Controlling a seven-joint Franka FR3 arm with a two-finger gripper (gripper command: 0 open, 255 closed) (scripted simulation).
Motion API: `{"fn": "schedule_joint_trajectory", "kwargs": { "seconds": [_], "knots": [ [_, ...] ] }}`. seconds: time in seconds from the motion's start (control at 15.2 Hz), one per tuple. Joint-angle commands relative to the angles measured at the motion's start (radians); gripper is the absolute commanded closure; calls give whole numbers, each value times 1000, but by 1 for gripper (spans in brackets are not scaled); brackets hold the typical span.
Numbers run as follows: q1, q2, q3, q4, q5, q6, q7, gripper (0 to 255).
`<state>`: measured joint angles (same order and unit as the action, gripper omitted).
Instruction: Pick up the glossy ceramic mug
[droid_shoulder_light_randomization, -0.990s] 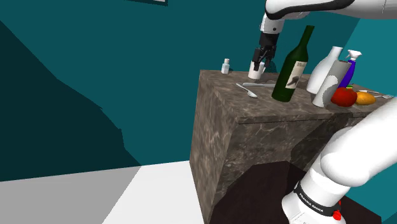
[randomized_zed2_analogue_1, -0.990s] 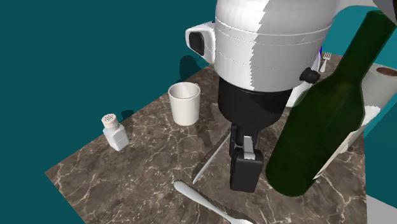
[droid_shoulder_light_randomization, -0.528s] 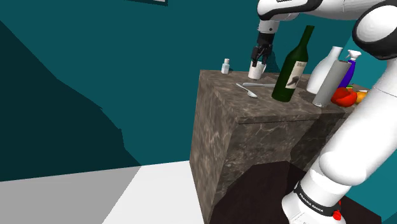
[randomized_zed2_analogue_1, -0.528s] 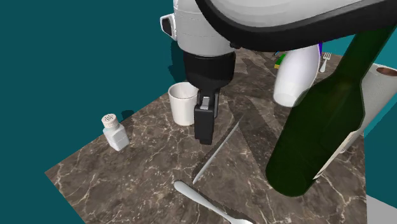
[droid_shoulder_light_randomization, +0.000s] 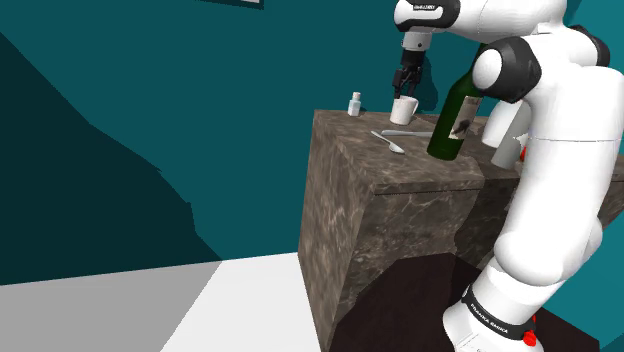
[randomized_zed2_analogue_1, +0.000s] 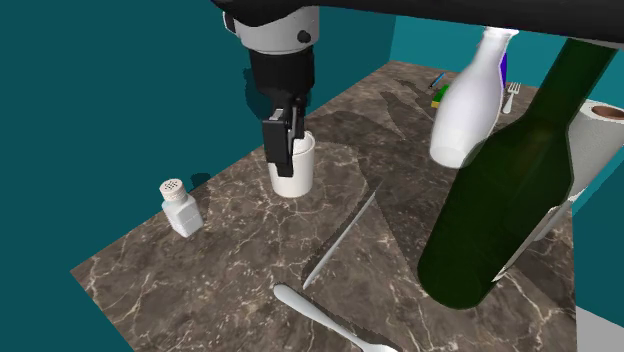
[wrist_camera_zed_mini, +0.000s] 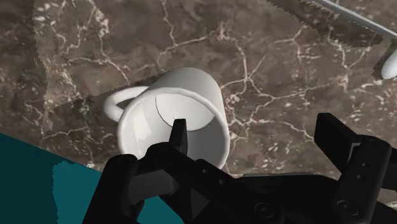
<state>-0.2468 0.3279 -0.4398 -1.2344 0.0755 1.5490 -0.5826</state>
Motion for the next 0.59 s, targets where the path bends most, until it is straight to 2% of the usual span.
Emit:
{"fn": "schedule_joint_trajectory", "kwargs": {
  "seconds": [0.0, 0.53],
  "knots": [
    [-49, 96, -2, 134, 43, -45, -36, 0],
    [-23, 54, 0, -32, 25, 81, -28, 0]
  ]
}}
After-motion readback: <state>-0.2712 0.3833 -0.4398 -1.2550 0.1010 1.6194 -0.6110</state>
